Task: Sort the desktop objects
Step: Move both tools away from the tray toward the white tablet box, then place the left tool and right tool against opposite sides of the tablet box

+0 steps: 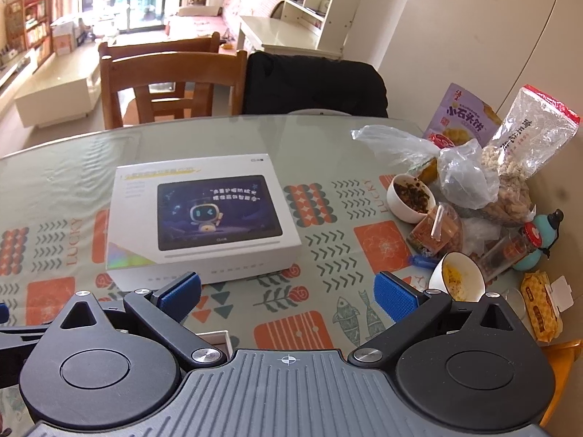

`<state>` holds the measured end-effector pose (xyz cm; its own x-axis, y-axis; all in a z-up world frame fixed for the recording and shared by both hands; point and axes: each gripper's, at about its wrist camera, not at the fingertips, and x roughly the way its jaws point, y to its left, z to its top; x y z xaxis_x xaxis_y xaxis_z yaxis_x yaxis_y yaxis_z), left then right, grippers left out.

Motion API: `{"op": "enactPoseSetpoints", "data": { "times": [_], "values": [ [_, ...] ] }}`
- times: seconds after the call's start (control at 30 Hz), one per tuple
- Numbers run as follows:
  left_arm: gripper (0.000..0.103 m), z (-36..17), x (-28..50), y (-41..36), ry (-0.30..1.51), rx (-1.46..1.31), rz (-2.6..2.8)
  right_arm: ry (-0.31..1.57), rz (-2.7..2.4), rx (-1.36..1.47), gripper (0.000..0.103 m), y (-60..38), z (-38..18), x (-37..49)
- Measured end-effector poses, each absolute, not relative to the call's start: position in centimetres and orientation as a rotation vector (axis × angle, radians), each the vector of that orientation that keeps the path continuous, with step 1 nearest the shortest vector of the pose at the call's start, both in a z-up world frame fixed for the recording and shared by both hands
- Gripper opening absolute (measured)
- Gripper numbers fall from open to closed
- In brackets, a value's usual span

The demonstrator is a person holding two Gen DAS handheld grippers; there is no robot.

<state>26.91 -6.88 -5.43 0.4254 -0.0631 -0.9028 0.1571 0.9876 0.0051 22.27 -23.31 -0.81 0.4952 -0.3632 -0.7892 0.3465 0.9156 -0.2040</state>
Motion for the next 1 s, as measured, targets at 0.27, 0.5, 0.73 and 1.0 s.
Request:
{"op": "enactPoseSetpoints", "data": {
  "times": [0.27,0.5,0.73,1.0],
  "values": [
    [0.103,-5.5,28.3,-8.1,1.130,0.088,-0.137,0.958,-0.405,-0.028,0.103,-24.7,-0.8,23.8],
    [0.103,-5.9,29.6,-10.3,1.141,0.078,-0.099,0.958,-0.365,-0.038,0.103,-27.1,-1.2,25.6],
    [0.103,-6.9,31.5,-12.2,1.166,0.068,-0.039,0.970,-0.324,-0.051,0.103,-29.8,-2.6,27.7],
    [0.103,-8.5,33.4,-13.7,1.186,0.063,0.022,0.990,-0.268,-0.048,0.103,-32.4,-4.7,30.1]
  ]
}}
